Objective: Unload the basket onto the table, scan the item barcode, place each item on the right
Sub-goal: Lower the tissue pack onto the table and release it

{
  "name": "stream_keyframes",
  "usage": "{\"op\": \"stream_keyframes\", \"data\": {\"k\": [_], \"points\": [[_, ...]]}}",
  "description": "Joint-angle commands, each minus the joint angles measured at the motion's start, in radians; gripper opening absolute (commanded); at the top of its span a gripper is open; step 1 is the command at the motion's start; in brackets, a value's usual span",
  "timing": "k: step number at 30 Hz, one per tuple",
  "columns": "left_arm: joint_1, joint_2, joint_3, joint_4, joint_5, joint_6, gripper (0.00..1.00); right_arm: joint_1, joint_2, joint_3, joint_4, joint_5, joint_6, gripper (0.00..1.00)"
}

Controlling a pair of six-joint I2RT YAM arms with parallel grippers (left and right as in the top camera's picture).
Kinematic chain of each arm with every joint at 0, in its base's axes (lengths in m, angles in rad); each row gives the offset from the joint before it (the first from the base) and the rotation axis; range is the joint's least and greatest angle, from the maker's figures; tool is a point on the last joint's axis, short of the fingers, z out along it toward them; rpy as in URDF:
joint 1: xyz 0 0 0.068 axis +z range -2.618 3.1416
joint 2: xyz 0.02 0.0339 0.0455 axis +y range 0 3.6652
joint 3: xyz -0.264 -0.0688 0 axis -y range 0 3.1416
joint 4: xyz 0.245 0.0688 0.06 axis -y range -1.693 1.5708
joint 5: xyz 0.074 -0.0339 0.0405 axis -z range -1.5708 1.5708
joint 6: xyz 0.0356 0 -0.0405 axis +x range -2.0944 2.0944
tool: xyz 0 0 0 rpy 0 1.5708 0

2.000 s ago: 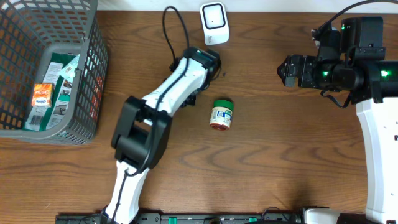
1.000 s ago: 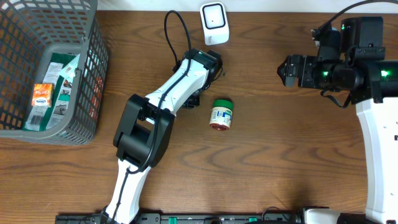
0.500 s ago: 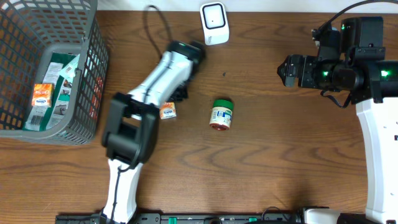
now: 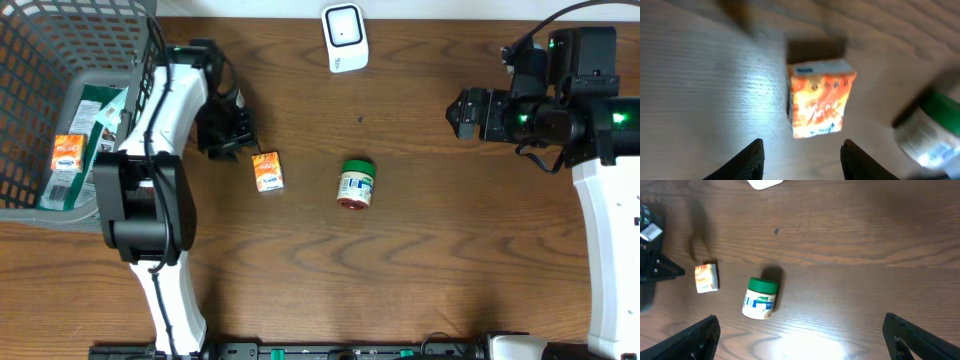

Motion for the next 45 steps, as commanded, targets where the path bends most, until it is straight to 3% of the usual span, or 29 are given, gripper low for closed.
{"op": "stream_keyframes", "data": {"k": [1,11,32,39,45], "points": [[0.0,-0.014,-0.066,0.025,0.105,0.105,0.5,0.001,0.005,0.019,0.0,-0.008,-0.015,0.99],[-0.002,-0.013,-0.241,0.226,0.104,0.082,0.51,0.001,0.005,0.019,0.0,-0.008,-0.014,0.99],[0.037,-0.013,-0.241,0.273,0.107,0.059,0.5,0.001,0.005,0.019,0.0,-0.008,-0.014,0.99],[0.065,-0.026,-0.217,0.288,0.267,0.063,0.5,0.001,0.005,0.019,0.0,-0.008,-0.015,0.99],[0.068,-0.048,-0.217,0.306,0.288,0.074,0.5,0.001,0.005,0.019,0.0,-0.008,-0.014,0.99]]}}
